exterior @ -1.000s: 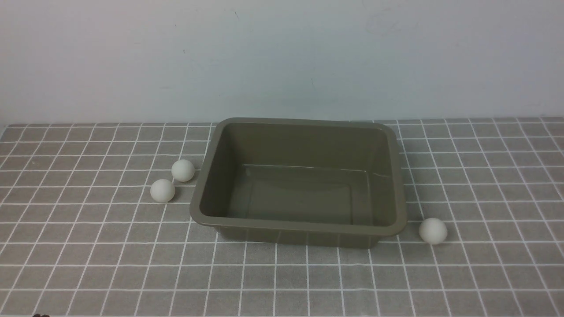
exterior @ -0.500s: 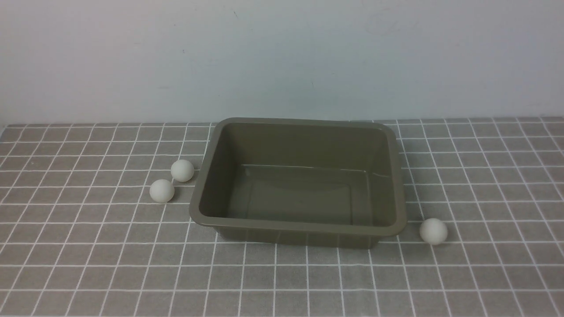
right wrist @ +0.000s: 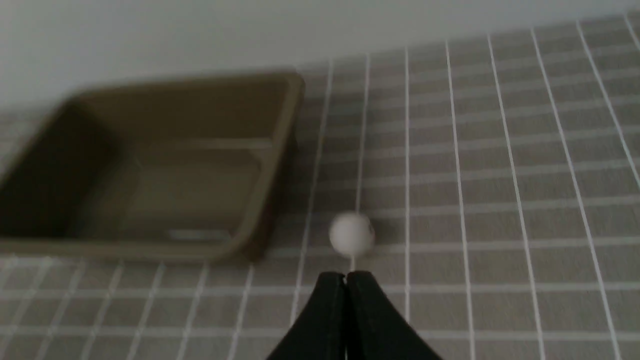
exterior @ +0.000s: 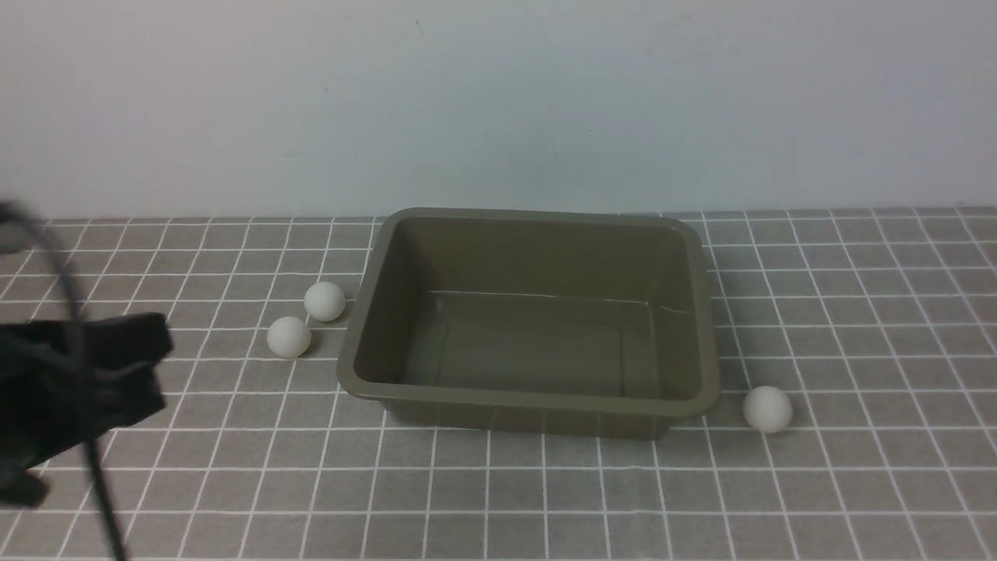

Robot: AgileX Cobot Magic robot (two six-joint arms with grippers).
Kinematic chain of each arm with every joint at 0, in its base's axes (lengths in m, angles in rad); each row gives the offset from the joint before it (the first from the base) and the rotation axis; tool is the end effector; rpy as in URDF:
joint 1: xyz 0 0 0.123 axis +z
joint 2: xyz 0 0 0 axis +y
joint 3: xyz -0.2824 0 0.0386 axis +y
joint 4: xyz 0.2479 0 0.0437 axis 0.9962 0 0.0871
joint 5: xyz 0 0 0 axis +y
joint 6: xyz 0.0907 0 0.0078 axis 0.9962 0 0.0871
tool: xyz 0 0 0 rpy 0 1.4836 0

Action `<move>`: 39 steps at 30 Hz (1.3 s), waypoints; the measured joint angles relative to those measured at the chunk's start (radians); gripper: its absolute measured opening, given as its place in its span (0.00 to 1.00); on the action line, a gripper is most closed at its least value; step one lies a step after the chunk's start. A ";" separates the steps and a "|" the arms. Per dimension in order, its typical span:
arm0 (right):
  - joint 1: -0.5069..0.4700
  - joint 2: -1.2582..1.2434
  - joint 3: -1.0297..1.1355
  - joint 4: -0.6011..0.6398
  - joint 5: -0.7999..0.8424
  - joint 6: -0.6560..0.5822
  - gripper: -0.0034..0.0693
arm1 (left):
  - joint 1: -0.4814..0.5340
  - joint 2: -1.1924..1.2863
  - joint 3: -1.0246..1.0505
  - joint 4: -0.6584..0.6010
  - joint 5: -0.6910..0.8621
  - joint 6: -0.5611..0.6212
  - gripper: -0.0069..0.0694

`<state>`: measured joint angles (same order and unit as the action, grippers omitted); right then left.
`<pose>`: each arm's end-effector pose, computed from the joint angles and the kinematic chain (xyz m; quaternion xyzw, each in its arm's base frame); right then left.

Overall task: Put the table tennis balls into the box on the grey coffee tablecloth.
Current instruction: 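Reach for and grasp a ping pong ball on the table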

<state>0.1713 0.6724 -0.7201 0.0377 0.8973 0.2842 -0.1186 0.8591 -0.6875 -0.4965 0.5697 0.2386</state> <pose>0.1123 0.0221 0.3216 0.0569 0.9175 0.1065 0.3790 0.1652 -0.0433 0.3132 0.0295 0.8780 -0.1843 0.4407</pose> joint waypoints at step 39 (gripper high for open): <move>0.004 1.205 -0.350 0.160 -0.224 -0.318 0.57 | 0.059 0.931 -0.697 0.349 0.389 -0.162 0.33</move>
<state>0.1757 1.8777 -1.0705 0.1973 0.6730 -0.0338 -0.0596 1.7897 -1.3841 -0.1475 0.9584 0.0768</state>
